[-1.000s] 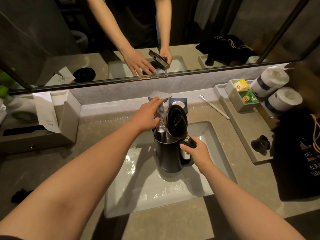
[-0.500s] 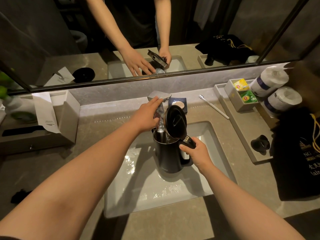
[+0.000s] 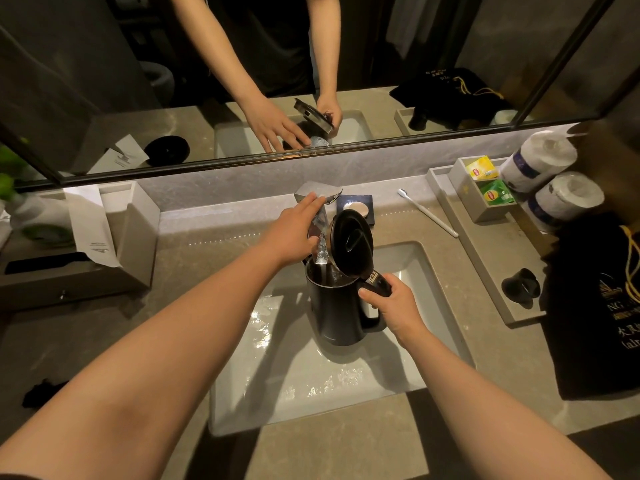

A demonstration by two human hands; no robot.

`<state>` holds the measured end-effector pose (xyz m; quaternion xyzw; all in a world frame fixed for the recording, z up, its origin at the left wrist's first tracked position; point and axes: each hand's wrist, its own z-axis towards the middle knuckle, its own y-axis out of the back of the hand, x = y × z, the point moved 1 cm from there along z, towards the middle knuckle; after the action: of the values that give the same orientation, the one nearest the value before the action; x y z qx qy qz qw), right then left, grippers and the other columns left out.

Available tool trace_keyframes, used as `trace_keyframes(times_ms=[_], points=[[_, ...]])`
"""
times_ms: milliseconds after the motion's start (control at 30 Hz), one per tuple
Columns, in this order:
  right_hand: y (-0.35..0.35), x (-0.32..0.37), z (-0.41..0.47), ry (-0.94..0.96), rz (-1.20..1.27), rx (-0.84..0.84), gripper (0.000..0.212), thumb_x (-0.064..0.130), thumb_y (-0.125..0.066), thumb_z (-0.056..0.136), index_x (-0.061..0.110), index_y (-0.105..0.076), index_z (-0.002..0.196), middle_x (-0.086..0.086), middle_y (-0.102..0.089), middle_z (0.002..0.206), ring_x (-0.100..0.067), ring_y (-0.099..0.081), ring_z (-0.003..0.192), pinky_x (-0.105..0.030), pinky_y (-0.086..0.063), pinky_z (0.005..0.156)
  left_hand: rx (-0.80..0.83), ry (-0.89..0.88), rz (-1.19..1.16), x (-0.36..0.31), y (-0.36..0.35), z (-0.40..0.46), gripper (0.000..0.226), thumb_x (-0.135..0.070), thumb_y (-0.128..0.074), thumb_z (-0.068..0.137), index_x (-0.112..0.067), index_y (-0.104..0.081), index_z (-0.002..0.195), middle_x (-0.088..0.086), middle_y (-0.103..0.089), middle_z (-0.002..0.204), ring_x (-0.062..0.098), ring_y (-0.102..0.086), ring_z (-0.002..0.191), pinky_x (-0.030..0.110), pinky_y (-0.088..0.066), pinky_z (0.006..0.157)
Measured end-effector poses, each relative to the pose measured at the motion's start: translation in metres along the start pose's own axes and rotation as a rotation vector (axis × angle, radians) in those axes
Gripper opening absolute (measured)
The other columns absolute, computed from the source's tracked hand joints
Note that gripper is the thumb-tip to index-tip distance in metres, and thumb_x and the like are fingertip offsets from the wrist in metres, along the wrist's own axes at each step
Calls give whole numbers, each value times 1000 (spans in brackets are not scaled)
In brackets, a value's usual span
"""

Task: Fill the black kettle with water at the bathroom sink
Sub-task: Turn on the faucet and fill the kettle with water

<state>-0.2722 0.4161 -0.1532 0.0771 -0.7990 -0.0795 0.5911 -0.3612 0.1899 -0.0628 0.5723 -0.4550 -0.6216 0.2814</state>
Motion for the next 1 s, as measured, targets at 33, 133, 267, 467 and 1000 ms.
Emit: trace_keyframes(times_ms=[33, 133, 267, 467, 1000], points=[[0, 0, 0, 0, 0, 2, 19, 31, -80, 76, 35, -65, 87, 23, -68, 82, -6, -64, 81, -21, -47, 64, 0, 1, 0, 0, 0, 0, 81, -15, -60, 84, -30, -16, 151, -3, -13, 161, 31, -30, 138, 44, -32, 107], [0, 0, 0, -4, -2, -3, 19, 30, -80, 77, 34, -65, 88, 20, -68, 82, -7, -64, 83, -22, -48, 64, 3, 1, 5, 0, -1, 0, 82, -15, -61, 83, -30, -15, 151, -3, -12, 161, 32, -30, 138, 46, -33, 107], [0, 1, 0, -6, 3, -4, 20, 28, -80, 78, 32, -64, 89, 10, -68, 90, -10, -63, 84, -22, -47, 63, 17, 1, 5, 1, -1, 0, 84, -16, -62, 82, -30, -14, 151, -3, -11, 161, 32, -29, 138, 46, -34, 107], [-1, 1, 0, -10, 17, 4, 19, 26, -80, 78, 27, -65, 90, 4, -68, 90, -15, -63, 83, -26, -48, 65, 17, 3, -7, 0, 1, -1, 85, -15, -61, 83, -30, -13, 151, -3, -10, 161, 32, -27, 139, 45, -32, 107], [0, 1, -1, -29, 27, 7, 21, 24, -79, 80, 28, -64, 94, 5, -67, 95, -14, -62, 87, -26, -48, 68, 8, -4, 13, 0, 1, -1, 84, -17, -62, 84, -29, -14, 151, -3, -10, 161, 33, -29, 138, 46, -32, 107]])
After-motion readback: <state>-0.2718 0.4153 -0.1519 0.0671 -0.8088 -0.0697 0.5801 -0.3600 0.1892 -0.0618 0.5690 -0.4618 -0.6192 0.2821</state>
